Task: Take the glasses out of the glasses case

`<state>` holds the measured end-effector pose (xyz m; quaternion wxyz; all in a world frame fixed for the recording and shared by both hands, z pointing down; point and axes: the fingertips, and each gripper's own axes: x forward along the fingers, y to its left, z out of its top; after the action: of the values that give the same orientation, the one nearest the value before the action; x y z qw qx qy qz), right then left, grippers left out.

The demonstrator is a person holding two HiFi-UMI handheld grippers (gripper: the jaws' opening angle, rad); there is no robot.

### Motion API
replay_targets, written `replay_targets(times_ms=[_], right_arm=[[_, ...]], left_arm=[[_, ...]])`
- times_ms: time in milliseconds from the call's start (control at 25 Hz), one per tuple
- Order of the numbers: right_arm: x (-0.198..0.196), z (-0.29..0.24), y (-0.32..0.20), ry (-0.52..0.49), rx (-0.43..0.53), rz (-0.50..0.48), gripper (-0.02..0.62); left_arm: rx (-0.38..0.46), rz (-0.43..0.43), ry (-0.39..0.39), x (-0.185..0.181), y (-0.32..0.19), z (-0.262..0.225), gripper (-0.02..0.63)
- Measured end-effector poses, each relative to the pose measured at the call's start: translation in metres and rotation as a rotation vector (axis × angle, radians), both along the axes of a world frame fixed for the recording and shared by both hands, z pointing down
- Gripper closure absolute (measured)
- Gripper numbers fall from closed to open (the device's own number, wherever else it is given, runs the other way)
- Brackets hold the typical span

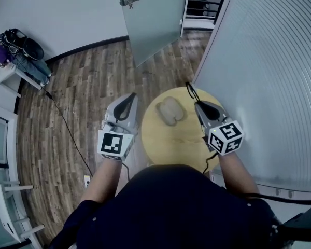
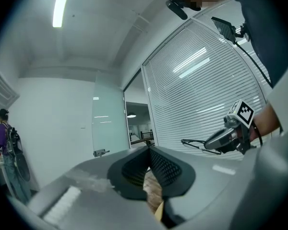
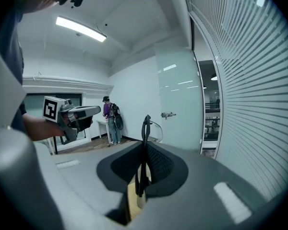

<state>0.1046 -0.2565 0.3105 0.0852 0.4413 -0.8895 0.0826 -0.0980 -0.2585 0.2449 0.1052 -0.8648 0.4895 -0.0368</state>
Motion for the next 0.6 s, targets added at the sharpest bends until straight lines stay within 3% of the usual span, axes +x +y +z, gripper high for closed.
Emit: replay_targets(times_ms=[280,600], right_arm=[[-0.015,0.006,-0.008,-0.015,-0.005,-0.008,0.561],[0.001,-0.016,0.006,-0.025,0.017,0.018,0.561]], left_arm=[[-0.026,-0.014,0.022,-0.018,-0.008,-0.002,0.6],[-0.007,0.03,0.017,0.003,0.006,-0.02,0.6]])
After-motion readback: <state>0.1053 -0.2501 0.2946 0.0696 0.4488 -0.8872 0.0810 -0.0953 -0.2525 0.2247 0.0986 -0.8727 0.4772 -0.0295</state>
